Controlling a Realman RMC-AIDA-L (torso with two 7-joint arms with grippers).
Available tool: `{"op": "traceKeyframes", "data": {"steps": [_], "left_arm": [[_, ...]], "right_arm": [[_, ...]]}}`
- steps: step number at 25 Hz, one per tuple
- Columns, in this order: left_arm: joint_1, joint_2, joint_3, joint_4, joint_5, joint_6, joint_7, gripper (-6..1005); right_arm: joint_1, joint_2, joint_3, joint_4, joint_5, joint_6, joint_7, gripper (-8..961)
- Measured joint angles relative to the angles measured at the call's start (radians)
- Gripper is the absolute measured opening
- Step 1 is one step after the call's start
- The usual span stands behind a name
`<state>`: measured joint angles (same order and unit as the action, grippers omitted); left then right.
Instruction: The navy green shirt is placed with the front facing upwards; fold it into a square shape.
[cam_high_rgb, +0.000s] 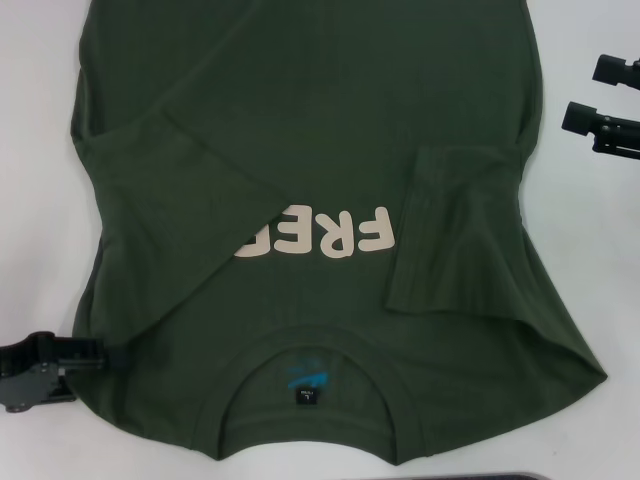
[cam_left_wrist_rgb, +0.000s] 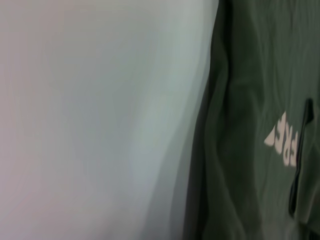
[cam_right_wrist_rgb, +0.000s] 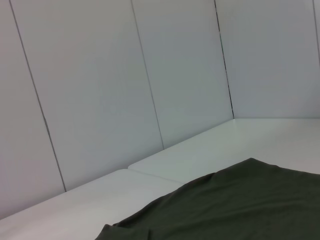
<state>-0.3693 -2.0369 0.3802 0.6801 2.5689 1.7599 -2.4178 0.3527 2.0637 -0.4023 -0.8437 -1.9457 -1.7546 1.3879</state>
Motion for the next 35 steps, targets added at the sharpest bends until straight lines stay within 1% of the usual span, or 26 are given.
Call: {"op": "traceKeyframes", "data": {"steps": [10, 13, 18, 22, 24, 25, 27, 30, 32, 35], "left_arm": [[0.010, 0.000, -0.003, 0.011, -0.004, 0.005, 0.002, 447], [0.010, -0.001, -0.001, 0.012, -0.008, 0.008, 0.013, 239], [0.011, -0.004, 0.000, 0.012, -0.009, 0.012, 0.035, 8], [0.010, -0.005, -0.006, 0.015, -0.012, 0.036, 0.048, 6], [0.006, -0.005, -0.007, 0.024, -0.014, 0.052, 0.051, 5], [0.005, -0.007, -0.008, 0.032, -0.014, 0.057, 0.052, 5], [0.003, -0.008, -0.009, 0.044, -0.014, 0.063, 0.054, 5], [0.003, -0.009, -0.009, 0.050, -0.015, 0.064, 0.060, 5], [0.001, -0.011, -0.009, 0.051, -0.016, 0.064, 0.065, 5], [0.000, -0.018, -0.006, 0.051, -0.016, 0.064, 0.080, 6]], "right_arm": [[-0.003, 0.002, -0.010, 0.002, -0.001, 0.004, 0.026, 916], [-0.005, 0.002, -0.010, 0.002, -0.001, 0.004, 0.036, 916], [-0.007, 0.003, -0.010, 0.002, -0.001, 0.004, 0.040, 915], [-0.004, 0.000, -0.012, -0.001, -0.015, 0.001, 0.094, 915], [0.002, -0.012, -0.013, -0.012, -0.065, 0.000, 0.190, 915], [0.008, -0.023, -0.015, -0.019, -0.101, -0.001, 0.267, 915], [0.027, -0.057, -0.020, -0.016, -0.210, 0.000, 0.464, 915], [0.053, -0.110, -0.023, 0.022, -0.339, -0.009, 0.672, 915], [0.066, -0.138, -0.023, 0.040, -0.392, -0.042, 0.746, 914], [0.074, -0.159, -0.024, 0.039, -0.424, -0.113, 0.790, 914]]}}
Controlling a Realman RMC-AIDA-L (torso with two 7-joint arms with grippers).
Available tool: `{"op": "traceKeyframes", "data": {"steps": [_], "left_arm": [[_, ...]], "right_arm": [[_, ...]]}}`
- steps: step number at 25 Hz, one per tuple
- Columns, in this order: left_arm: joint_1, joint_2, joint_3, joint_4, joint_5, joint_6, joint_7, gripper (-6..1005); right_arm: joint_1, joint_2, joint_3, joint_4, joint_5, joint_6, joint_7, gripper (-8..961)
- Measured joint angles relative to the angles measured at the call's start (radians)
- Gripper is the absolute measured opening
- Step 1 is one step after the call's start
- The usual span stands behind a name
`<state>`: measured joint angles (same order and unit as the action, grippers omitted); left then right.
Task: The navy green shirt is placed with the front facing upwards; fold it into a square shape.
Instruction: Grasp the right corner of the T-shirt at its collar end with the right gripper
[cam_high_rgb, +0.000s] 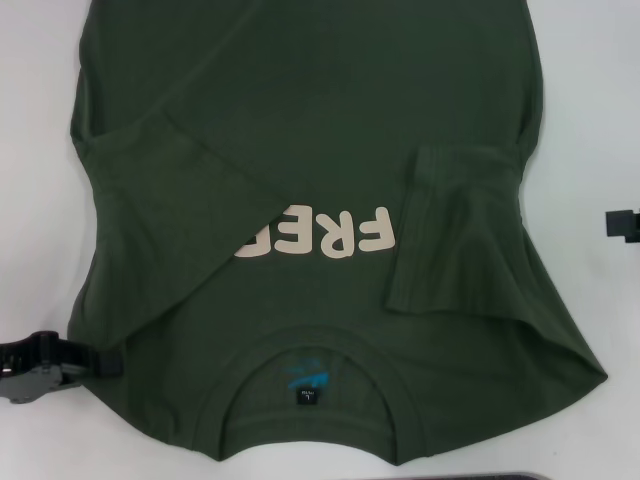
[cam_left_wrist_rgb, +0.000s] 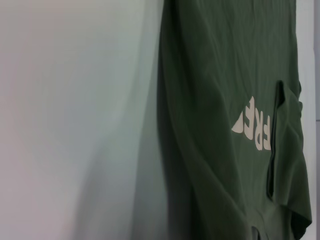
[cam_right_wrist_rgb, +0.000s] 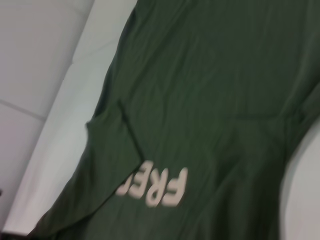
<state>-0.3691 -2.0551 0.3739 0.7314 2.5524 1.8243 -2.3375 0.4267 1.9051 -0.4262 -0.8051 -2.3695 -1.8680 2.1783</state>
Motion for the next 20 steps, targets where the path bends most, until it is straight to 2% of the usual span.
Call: {"op": "traceKeyframes", "data": {"steps": [4, 8, 12, 16, 20], "left_arm": [[-0.002, -0.003, 0.002, 0.000, 0.000, 0.000, 0.015, 6], [-0.005, -0.003, 0.003, 0.000, 0.000, 0.001, 0.025, 6], [-0.008, -0.003, 0.005, 0.000, 0.000, 0.001, 0.032, 6], [-0.009, -0.003, 0.004, 0.000, 0.000, 0.001, 0.041, 7], [-0.009, -0.003, 0.004, 0.000, 0.000, 0.000, 0.045, 7]], "right_arm": [[0.008, -0.025, -0.001, -0.003, -0.039, -0.059, 0.023, 914], [0.025, -0.036, -0.002, -0.003, -0.139, -0.099, 0.021, 914], [0.033, -0.038, -0.033, -0.011, -0.209, -0.110, 0.012, 914], [0.036, -0.031, -0.078, -0.007, -0.228, -0.109, 0.001, 915], [0.038, -0.026, -0.080, 0.000, -0.228, -0.110, 0.001, 915]]}}
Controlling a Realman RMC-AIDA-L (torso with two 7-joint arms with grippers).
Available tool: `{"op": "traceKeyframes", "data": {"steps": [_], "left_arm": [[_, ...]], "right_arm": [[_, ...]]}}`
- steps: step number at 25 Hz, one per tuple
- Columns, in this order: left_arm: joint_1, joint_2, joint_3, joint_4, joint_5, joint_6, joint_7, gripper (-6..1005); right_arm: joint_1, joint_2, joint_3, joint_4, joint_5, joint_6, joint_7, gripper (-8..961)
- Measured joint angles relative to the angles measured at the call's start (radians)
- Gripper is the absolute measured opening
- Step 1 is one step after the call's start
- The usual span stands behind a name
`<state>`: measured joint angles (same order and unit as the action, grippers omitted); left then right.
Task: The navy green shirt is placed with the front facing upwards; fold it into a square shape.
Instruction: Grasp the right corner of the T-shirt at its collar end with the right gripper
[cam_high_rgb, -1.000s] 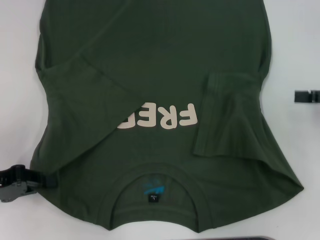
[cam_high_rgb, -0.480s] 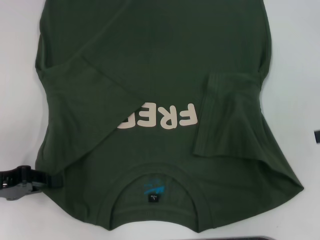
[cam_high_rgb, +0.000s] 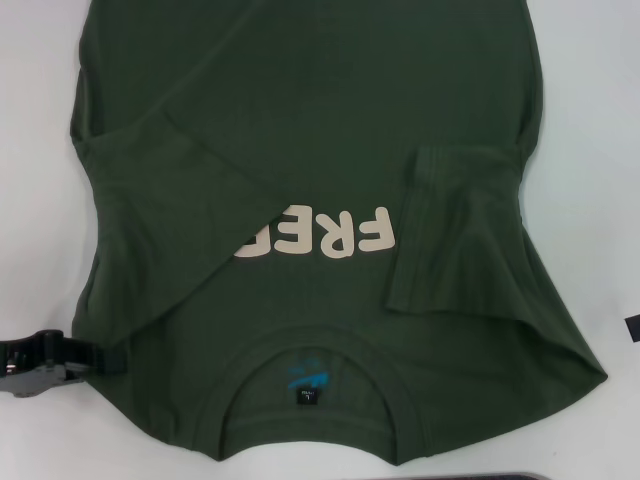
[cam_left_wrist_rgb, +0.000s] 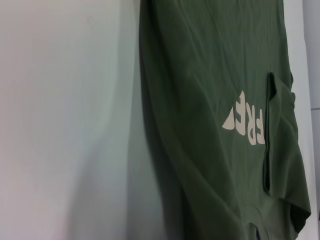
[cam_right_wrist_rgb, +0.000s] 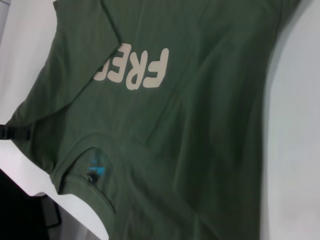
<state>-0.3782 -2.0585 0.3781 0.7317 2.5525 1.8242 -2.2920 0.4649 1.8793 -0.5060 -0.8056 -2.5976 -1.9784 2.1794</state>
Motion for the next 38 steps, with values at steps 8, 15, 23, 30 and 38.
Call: {"op": "traceKeyframes", "data": {"steps": [8, 15, 23, 30, 38], "left_arm": [[-0.005, 0.000, -0.002, 0.000, 0.000, 0.001, 0.003, 7], [-0.010, 0.002, -0.002, 0.000, 0.000, 0.001, 0.003, 6], [-0.012, 0.002, 0.001, 0.000, 0.000, 0.000, 0.003, 7], [-0.013, 0.002, 0.001, 0.000, 0.000, 0.000, 0.003, 7], [-0.013, 0.001, 0.001, 0.000, 0.000, 0.001, 0.002, 7]], "right_arm": [[0.001, 0.019, -0.022, 0.037, -0.001, 0.006, -0.002, 915], [0.001, 0.024, -0.025, 0.042, -0.012, 0.021, 0.002, 914], [0.004, 0.028, -0.070, 0.081, -0.016, 0.054, 0.004, 915], [0.006, 0.028, -0.078, 0.092, -0.016, 0.071, 0.008, 915], [0.013, 0.034, -0.081, 0.114, -0.035, 0.088, 0.010, 915]]}}
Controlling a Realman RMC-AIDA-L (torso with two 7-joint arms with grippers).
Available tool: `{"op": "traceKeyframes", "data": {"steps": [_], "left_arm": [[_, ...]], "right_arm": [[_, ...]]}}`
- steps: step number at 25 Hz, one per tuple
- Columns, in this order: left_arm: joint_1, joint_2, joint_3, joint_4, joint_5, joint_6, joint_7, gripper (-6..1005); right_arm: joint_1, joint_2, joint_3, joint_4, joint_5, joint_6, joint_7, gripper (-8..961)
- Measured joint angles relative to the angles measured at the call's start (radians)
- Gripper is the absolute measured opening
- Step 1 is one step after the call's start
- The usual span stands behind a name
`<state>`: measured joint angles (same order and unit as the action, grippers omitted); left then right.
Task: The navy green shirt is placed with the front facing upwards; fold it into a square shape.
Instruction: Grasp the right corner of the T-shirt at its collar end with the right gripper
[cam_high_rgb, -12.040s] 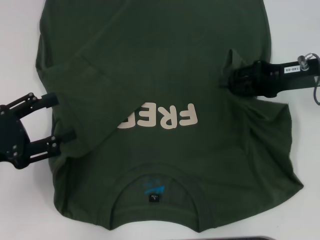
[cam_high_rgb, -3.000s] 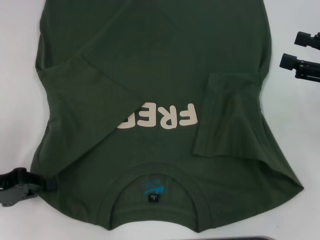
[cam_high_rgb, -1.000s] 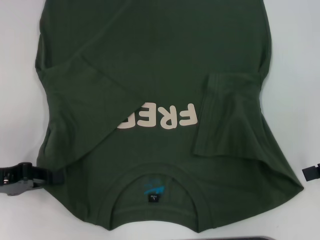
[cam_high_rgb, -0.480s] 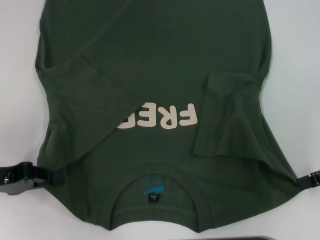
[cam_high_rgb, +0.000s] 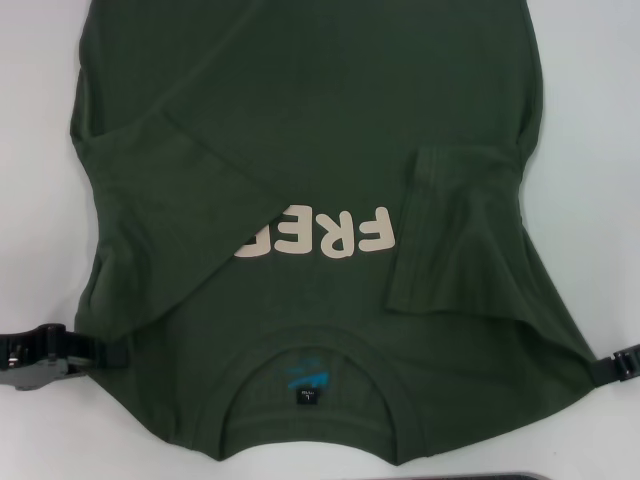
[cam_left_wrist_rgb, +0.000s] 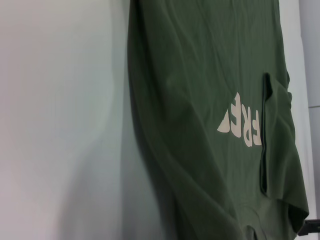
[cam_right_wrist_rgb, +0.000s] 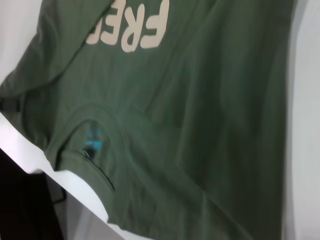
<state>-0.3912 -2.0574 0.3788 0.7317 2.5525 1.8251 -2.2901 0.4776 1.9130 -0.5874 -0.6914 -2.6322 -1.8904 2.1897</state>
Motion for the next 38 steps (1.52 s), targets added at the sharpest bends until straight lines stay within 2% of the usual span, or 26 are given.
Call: {"op": "traceKeyframes", "data": {"steps": [6, 38], "left_arm": [[-0.001, 0.002, 0.000, 0.000, 0.001, 0.000, -0.003, 7], [-0.002, -0.001, 0.000, 0.000, 0.001, 0.000, -0.002, 7]], "right_arm": [[0.012, 0.010, -0.004, 0.008, -0.041, 0.015, 0.005, 914], [0.046, 0.025, -0.005, 0.021, -0.047, 0.034, 0.012, 915]]}}
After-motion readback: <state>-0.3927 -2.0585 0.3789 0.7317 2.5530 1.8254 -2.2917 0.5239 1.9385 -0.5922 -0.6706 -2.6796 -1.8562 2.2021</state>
